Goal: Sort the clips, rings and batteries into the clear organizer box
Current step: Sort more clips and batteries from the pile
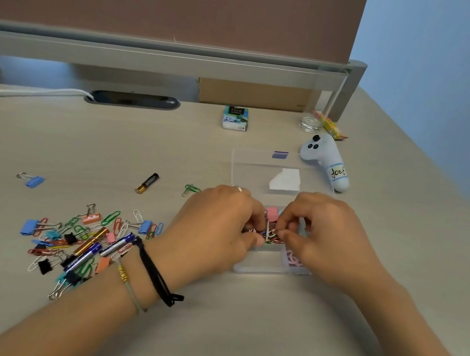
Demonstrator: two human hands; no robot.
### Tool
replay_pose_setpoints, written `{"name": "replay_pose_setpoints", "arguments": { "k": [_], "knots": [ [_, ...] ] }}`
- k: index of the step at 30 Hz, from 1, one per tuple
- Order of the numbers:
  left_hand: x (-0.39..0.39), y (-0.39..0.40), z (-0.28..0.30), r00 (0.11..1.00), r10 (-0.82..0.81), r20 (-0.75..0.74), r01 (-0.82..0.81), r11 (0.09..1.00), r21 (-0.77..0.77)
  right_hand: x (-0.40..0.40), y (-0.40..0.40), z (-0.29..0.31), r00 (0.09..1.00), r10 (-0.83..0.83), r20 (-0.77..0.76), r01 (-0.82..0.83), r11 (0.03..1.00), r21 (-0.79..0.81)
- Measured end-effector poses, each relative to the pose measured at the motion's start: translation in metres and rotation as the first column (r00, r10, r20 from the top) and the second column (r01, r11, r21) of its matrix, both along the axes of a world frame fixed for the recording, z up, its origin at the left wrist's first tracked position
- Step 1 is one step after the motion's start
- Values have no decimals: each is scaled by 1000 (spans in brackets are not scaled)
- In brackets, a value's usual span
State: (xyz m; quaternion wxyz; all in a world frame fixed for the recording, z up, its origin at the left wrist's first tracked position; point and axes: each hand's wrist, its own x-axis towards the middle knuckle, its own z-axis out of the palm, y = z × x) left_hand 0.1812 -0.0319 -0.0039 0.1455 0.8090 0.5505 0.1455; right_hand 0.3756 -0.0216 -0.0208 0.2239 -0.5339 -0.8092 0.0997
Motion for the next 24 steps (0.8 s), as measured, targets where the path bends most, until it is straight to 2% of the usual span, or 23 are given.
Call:
{"name": "replay_pose_setpoints", "arguments": {
  "k": [5,12,14,19,24],
  "knots": [
    [-2,1,-1,999,11,49,-9,999,-33,-2,-3,3,997,49,-56,-48,999,18],
    [-4,2,-3,999,-33,-8,33,999,1,0,-5,2,997,25,80,-25,1000,-2],
    [-3,2,-3,998,-68,-5,68,998,-12,-3,-6,3,998,23,55,-24,999,21],
    [-27,3,9,992,-91,90,90,996,7,-26,-11,12,987,85,-133,-82,996,32],
    [-94,-6,13,998,0,65,0,1000,-10,-70,-11,19,976,202,-76,-206,977,-50]
  ]
}}
